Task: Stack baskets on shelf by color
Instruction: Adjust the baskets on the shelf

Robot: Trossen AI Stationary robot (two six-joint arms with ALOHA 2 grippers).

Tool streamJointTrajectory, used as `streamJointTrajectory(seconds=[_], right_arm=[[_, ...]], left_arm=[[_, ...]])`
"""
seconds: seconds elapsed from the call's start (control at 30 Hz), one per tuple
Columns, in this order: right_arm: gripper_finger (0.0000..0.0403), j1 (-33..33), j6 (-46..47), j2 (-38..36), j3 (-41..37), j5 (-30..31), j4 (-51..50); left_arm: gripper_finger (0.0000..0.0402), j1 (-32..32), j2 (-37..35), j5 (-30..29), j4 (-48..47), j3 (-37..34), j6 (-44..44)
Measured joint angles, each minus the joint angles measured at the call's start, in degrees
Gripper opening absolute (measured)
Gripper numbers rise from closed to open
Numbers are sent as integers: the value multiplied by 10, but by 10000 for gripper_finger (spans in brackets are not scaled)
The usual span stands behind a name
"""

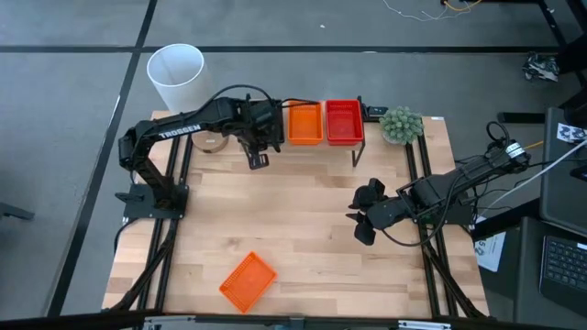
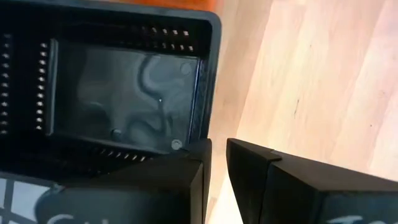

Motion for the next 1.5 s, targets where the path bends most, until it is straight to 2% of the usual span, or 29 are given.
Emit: streamJointTrajectory(seconds=[0.3, 0.43, 0.6, 0.7, 1.27, 1.5], right_arm=[[126, 0, 0, 0, 0, 0, 0], [126, 0, -1, 0, 0, 2, 0], [126, 0, -1, 0, 0, 5, 0], [126, 0, 0, 0, 0, 5, 0], [126, 0, 0, 0, 0, 5, 0], [126, 0, 0, 0, 0, 5, -1]], left_arm=[[41, -3, 0, -56, 13, 0, 15], [41, -20, -2, -50, 12, 0, 15], [41, -35, 2, -10, -7, 0, 18], [41, -29, 10, -13, -30, 0, 14], [41, -3, 14, -27, -26, 0, 14], [41, -3, 14, -57, -35, 0, 12]])
